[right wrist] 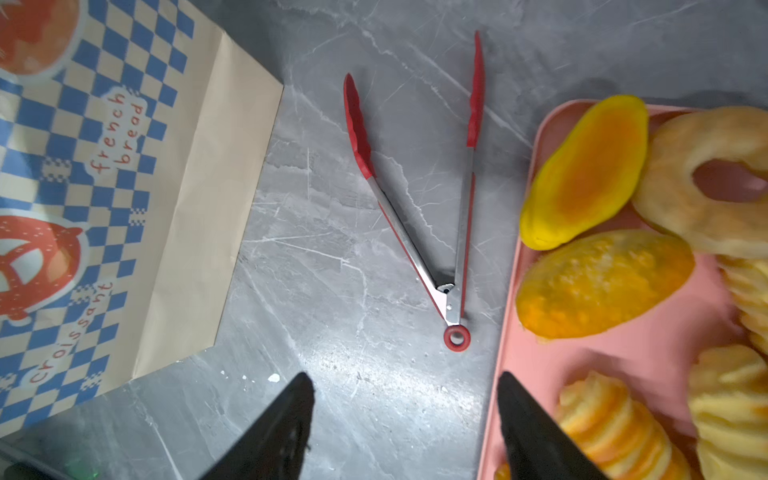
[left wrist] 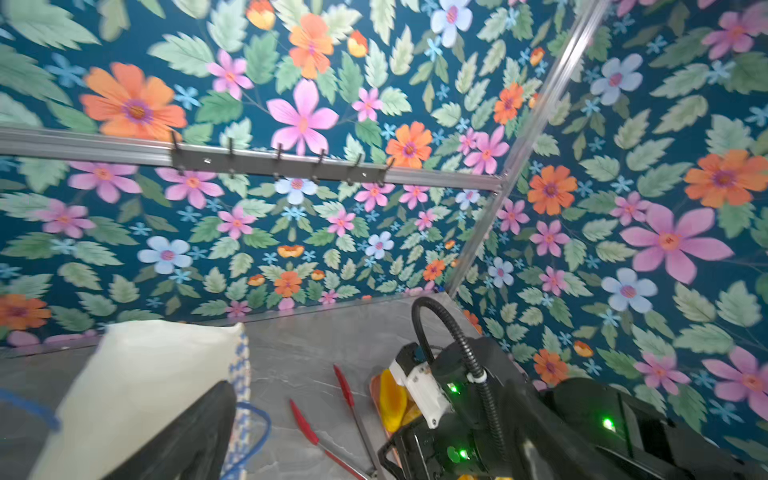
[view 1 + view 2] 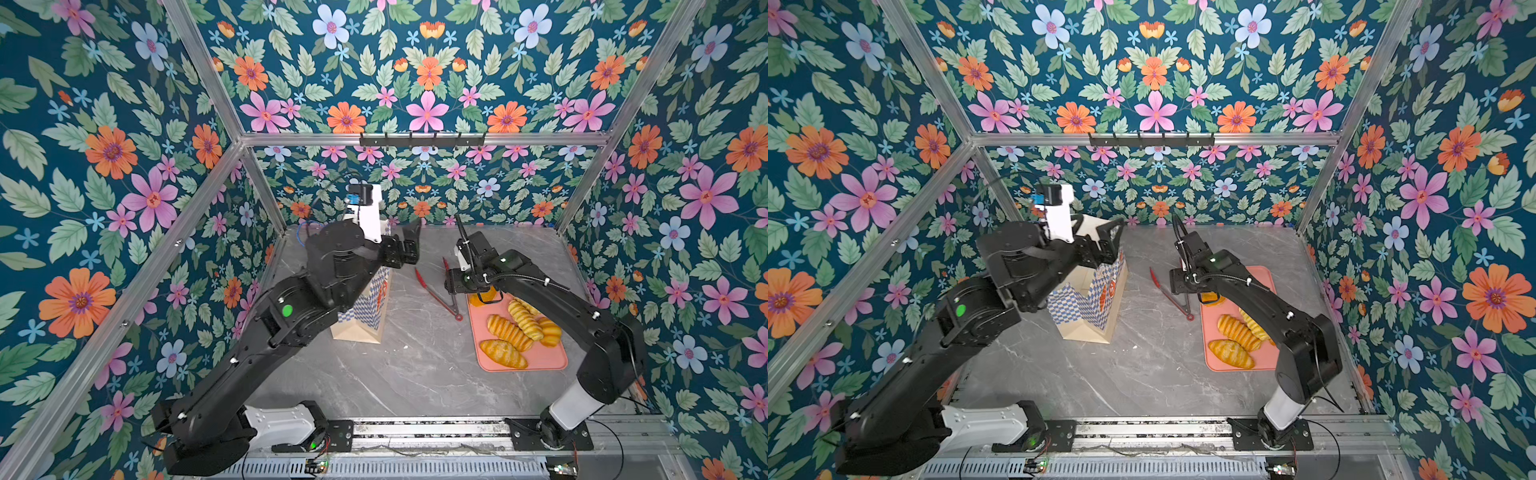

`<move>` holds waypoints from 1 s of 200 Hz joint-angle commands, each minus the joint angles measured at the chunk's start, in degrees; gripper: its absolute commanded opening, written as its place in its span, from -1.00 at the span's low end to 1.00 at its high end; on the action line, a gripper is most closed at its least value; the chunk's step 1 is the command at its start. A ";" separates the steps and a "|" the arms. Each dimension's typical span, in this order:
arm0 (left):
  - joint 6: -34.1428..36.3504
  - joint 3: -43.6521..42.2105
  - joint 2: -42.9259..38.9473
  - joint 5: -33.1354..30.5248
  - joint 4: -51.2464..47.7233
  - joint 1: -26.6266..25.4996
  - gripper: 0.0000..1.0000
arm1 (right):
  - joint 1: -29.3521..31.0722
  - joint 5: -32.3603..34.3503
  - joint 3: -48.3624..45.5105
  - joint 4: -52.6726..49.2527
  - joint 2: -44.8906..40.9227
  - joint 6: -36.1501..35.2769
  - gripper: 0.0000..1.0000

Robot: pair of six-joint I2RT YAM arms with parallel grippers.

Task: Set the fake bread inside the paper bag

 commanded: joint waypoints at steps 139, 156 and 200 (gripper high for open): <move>-15.08 -26.79 -20.18 10.39 -21.29 25.71 0.99 | 0.04 0.26 6.22 -4.44 18.69 -6.59 0.68; -16.50 -29.49 -21.81 11.99 -20.38 25.77 0.99 | 0.03 0.38 5.68 -4.11 18.97 -6.39 0.71; -18.28 -32.72 -24.19 14.50 -18.59 25.80 0.98 | 0.10 0.78 6.47 -4.04 21.30 -6.32 0.84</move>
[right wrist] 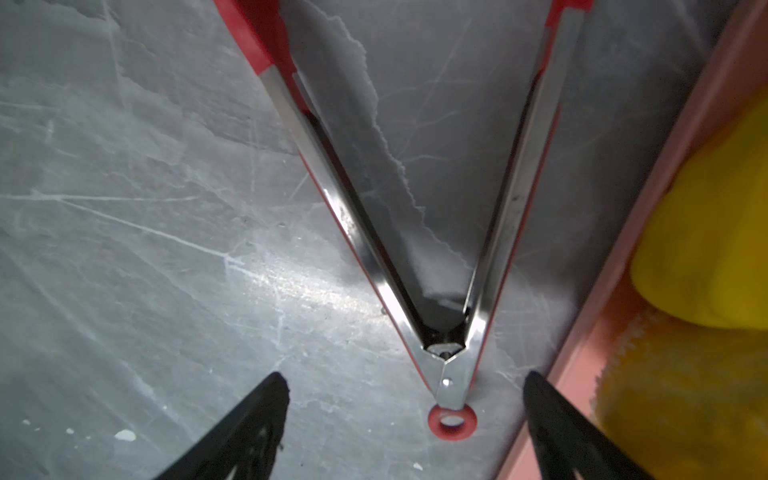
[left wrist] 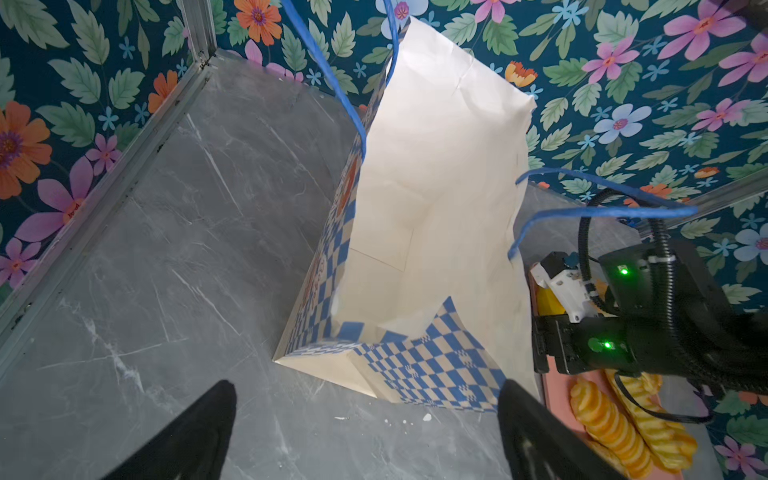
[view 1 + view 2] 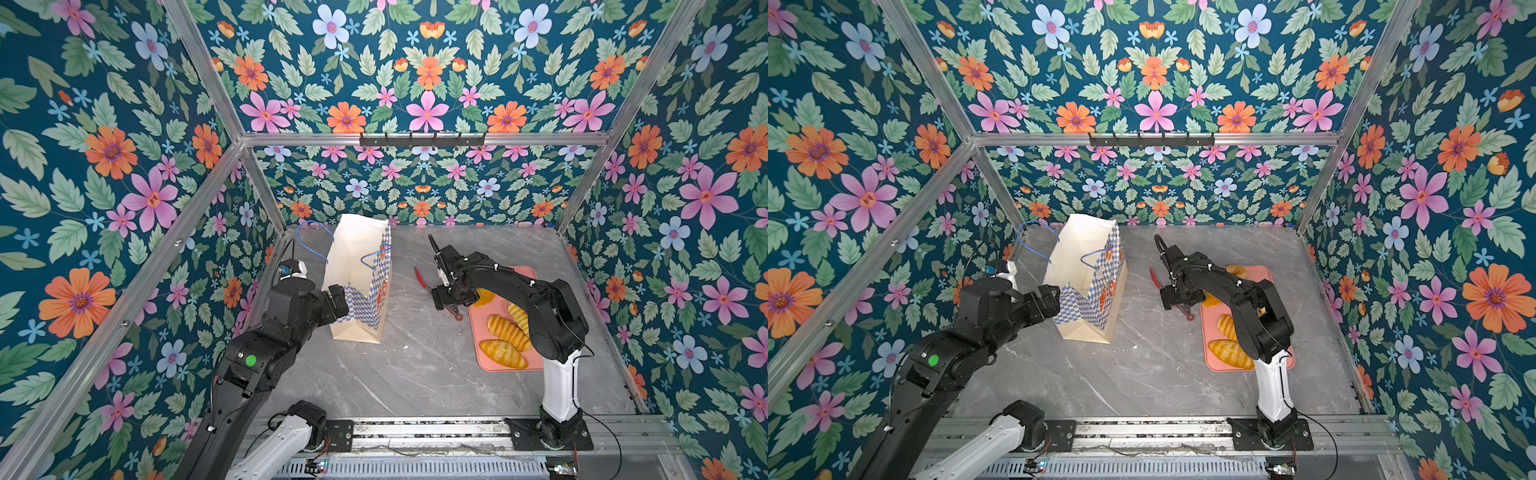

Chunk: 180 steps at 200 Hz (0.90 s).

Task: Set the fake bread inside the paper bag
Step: 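Grasp the red tongs with the right gripper and lift them slightly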

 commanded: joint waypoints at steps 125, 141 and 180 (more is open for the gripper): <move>-1.55 1.46 0.99 6.94 7.91 0.08 0.89 | -0.05 -0.71 11.16 -2.63 11.00 1.85 0.78; -1.43 1.62 1.41 7.29 8.26 0.03 0.89 | 0.16 -1.88 11.74 -2.95 11.07 3.05 0.74; -0.96 1.42 2.59 8.07 9.73 0.01 0.87 | 0.82 -2.97 11.09 -2.38 9.99 5.86 0.73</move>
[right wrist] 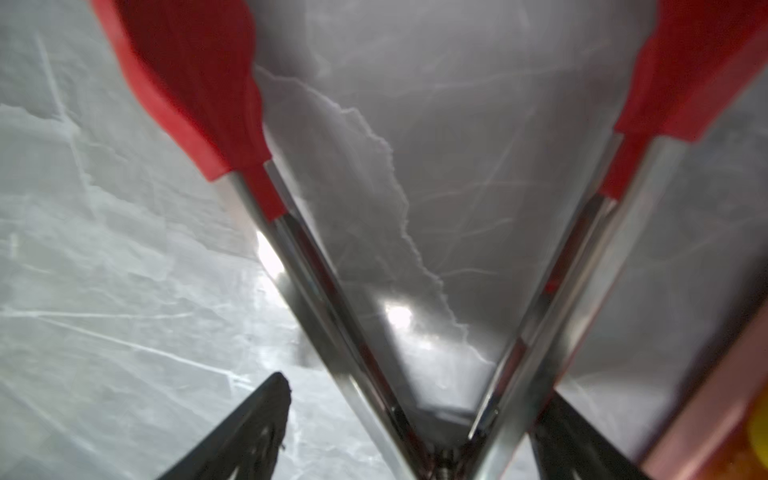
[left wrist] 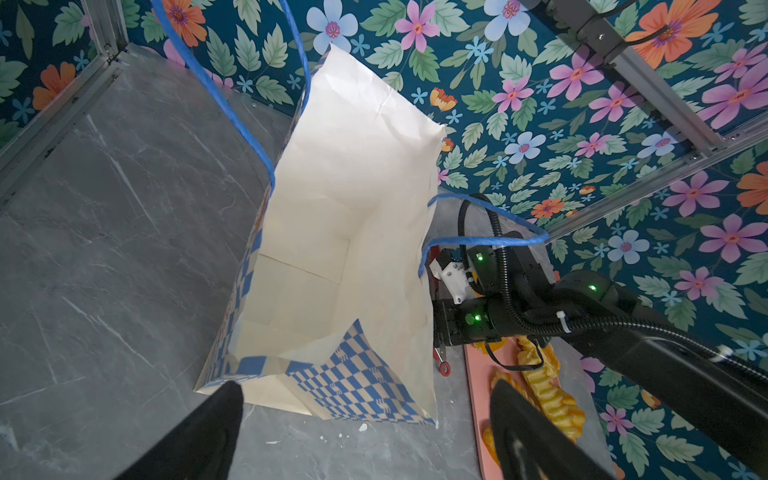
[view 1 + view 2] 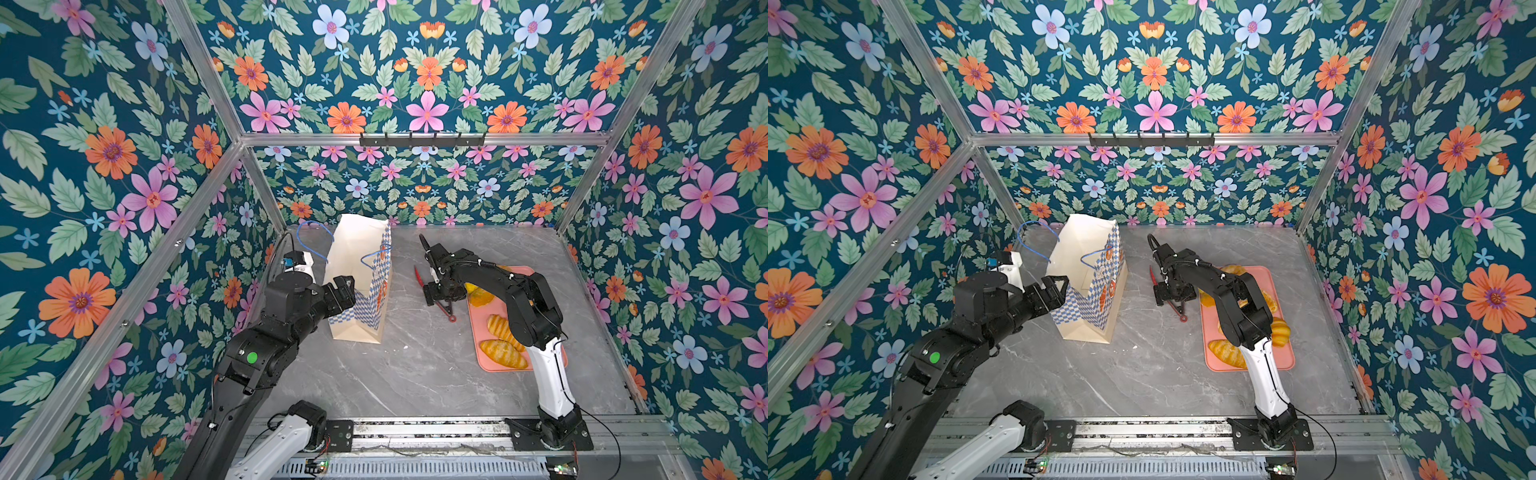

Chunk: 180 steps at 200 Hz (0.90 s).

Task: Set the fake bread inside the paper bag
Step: 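Grasp the red tongs with the right gripper and lift them slightly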

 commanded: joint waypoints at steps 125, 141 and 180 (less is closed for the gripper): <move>0.54 -0.38 1.14 1.69 3.68 0.01 0.87 | -1.71 -0.97 0.90 1.60 2.66 3.38 0.74; 0.57 -0.37 1.31 1.69 3.72 0.06 0.87 | -2.06 -2.44 -0.35 2.51 2.25 3.43 0.71; 0.27 -0.20 1.58 2.04 4.14 0.08 0.86 | -2.17 -4.54 -1.55 3.55 2.01 3.41 0.55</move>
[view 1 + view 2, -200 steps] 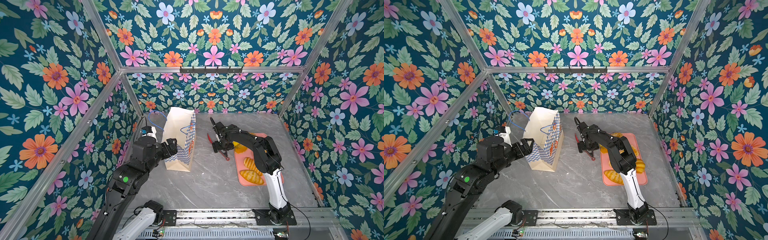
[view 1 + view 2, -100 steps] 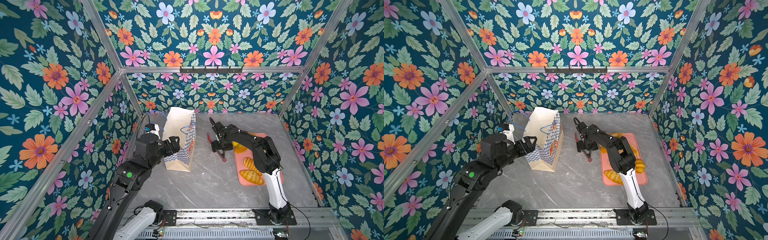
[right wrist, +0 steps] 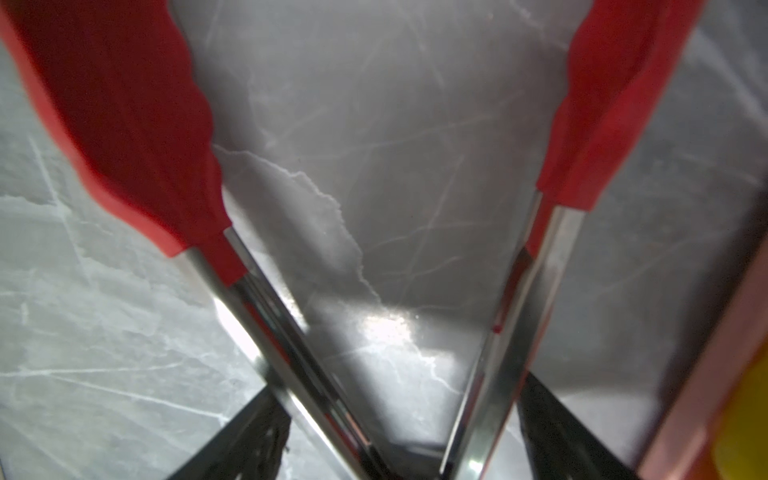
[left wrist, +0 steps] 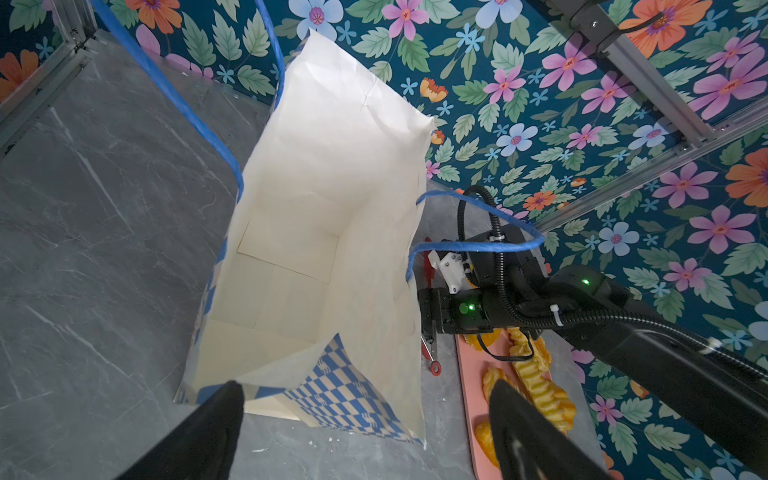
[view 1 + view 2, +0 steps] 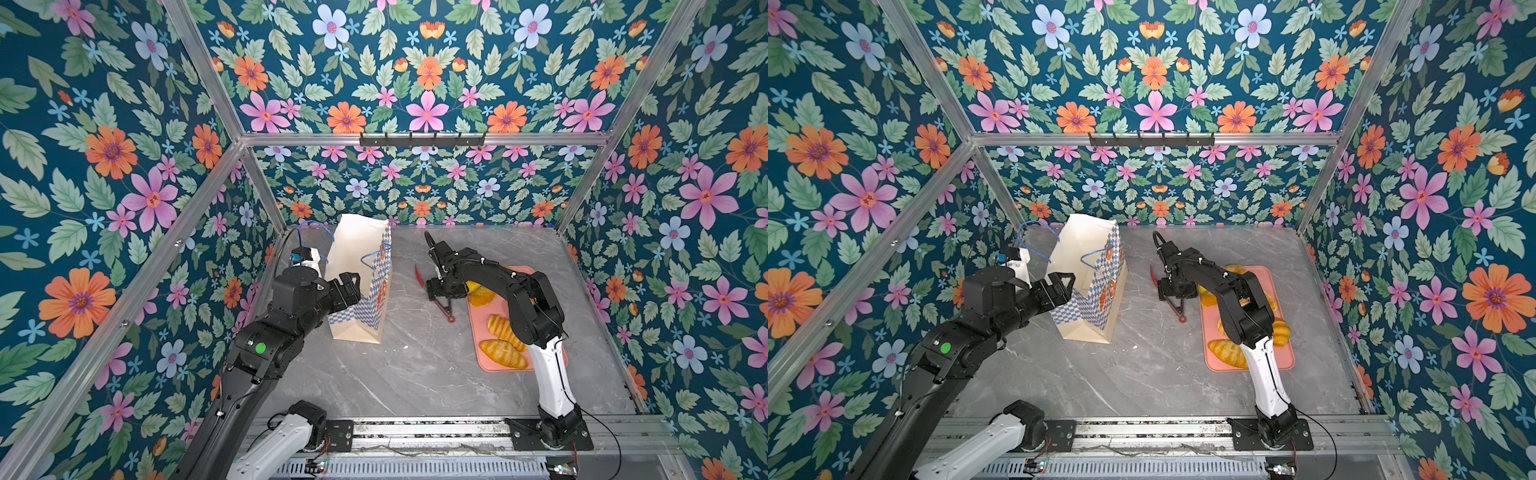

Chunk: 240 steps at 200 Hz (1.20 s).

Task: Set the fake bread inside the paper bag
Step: 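Grasp the red tongs with the right gripper and lift them slightly, then carry the tongs over the pink tray while the left gripper rises above the bag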

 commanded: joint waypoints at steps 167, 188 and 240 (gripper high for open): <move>1.54 4.98 0.69 -0.87 -0.59 0.09 0.85 | 0.59 -2.64 -8.10 -0.86 -17.46 -0.19 0.07; 1.62 5.16 0.62 -0.78 -0.67 0.06 0.85 | 0.56 -2.73 -8.94 -1.50 -20.36 -0.13 0.04; 3.04 7.03 1.57 -1.04 -2.43 0.01 0.84 | 0.57 -2.99 -10.39 -2.71 -27.24 0.40 -0.05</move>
